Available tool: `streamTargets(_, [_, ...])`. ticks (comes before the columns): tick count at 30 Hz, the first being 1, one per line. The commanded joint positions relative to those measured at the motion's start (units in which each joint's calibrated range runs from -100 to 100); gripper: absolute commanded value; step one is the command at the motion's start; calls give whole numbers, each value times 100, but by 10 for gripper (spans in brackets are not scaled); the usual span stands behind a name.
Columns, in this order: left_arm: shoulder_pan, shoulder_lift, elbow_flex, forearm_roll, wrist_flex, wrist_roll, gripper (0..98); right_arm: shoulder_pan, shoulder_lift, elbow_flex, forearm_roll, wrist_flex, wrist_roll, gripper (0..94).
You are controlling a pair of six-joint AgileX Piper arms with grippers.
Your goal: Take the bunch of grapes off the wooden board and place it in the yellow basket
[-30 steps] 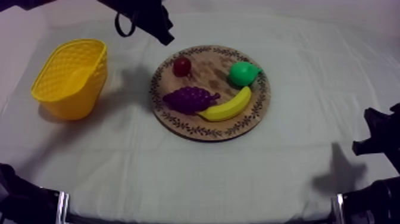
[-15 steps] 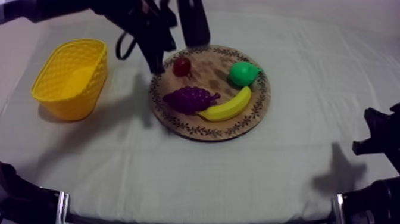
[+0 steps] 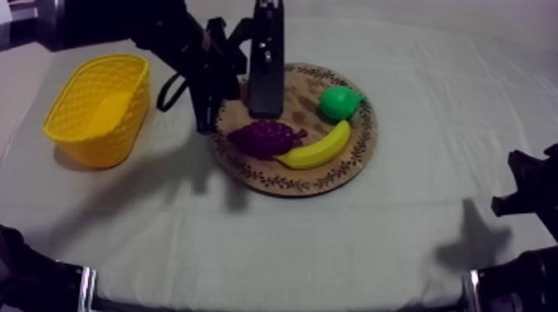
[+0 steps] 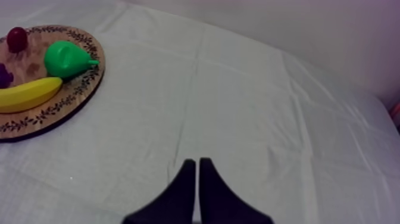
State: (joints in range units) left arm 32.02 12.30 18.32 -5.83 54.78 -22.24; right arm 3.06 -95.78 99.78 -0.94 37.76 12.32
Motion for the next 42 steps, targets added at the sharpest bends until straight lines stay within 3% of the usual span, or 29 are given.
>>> streamTargets(1, [-1,-22,-35,-5,117,-5,126,1,2,-1,-1,-2,1,3])
streamTargets(7, [-75,-92,-128,7,618,-66,586,1,2,-1,-1,-2,1,3])
streamTargets(10, [-138,-122,-51,8,716,-67,734,1,2,-1,-1,-2,1,3])
streamTargets(13, [-180,-139,42,14,738,-28,816,1,2,-1,-1,-2,1,3])
streamTargets(24, [-151,-164,296,71,495,120,917,1,2,-1,-1,-2,1,3])
streamTargets(42, [-108,598,225,110,79,330,913,1,2,-1,-1,-2,1,3])
